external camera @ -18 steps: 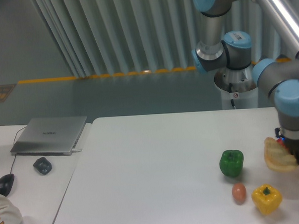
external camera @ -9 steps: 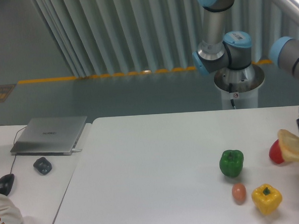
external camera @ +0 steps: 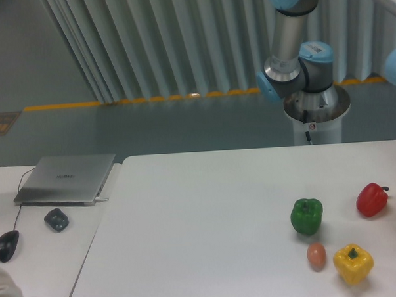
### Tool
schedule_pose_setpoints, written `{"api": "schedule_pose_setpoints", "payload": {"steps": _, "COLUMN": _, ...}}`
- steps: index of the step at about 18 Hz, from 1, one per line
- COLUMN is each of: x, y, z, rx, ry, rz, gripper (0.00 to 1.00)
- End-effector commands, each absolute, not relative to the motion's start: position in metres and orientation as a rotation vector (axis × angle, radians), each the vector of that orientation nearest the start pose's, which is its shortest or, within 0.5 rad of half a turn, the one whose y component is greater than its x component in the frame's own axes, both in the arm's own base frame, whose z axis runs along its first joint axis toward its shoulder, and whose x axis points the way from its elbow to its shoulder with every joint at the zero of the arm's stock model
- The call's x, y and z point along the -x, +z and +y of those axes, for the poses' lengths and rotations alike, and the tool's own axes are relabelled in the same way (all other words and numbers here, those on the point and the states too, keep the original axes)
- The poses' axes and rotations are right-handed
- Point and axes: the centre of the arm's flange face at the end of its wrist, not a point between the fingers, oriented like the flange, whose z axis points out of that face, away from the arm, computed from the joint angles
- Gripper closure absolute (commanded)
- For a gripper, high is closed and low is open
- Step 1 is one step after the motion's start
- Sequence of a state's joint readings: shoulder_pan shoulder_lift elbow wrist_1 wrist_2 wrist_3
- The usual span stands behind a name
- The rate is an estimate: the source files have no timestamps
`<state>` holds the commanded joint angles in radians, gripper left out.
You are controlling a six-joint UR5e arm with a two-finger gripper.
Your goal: Place the triangular bread in the basket
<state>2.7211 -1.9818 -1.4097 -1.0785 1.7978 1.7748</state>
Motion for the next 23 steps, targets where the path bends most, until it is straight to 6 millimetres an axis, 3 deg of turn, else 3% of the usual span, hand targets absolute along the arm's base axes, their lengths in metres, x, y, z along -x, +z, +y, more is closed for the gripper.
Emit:
{"api": "schedule_pose_setpoints", "payload": {"steps": 5, "x": 0.574, "y": 0.364, "z": 0.359, "rx": 3.192, "ry": 0.4, "rz": 0.919, "gripper": 0.69}}
{"api": "schedule_pose_setpoints", "payload": {"steps": 7, "x": 0.574, "y": 0.362, "z": 0.359, "rx": 3.189, "ry": 0.401, "rz": 0.926, "gripper": 0.09}}
{"api": "schedule_pose_setpoints", "payload": {"steps": 8, "x": 0.574, "y": 0.363, "z": 0.359, "rx": 3.188, "ry": 0.414, "rz": 0.919, "gripper": 0.0}}
{"api": "schedule_pose_setpoints", "payload": {"steps": 12, "x": 0.579, "y": 0.365, "z": 0.349, "rx": 3.187, "ry": 0.418, "rz": 0.908, "gripper": 0.0}}
{"api": "schedule_pose_setpoints", "payload": {"steps": 16, "x": 0.573, "y": 0.371, "z": 0.358, "rx": 3.155, "ry": 0.427, "rz": 0.906, "gripper": 0.0}}
{"api": "schedule_pose_setpoints", "payload": {"steps": 20, "x": 0.535, "y": 0.389, "z": 0.403, "rx": 3.063, "ry": 0.419, "rz": 1.007, "gripper": 0.0}}
{"api": "schedule_pose_setpoints", "payload": {"steps": 23, "x": 0.517, "y": 0.387, "z": 0.412, "rx": 3.069, "ry": 0.342, "rz": 1.054, "gripper": 0.0}}
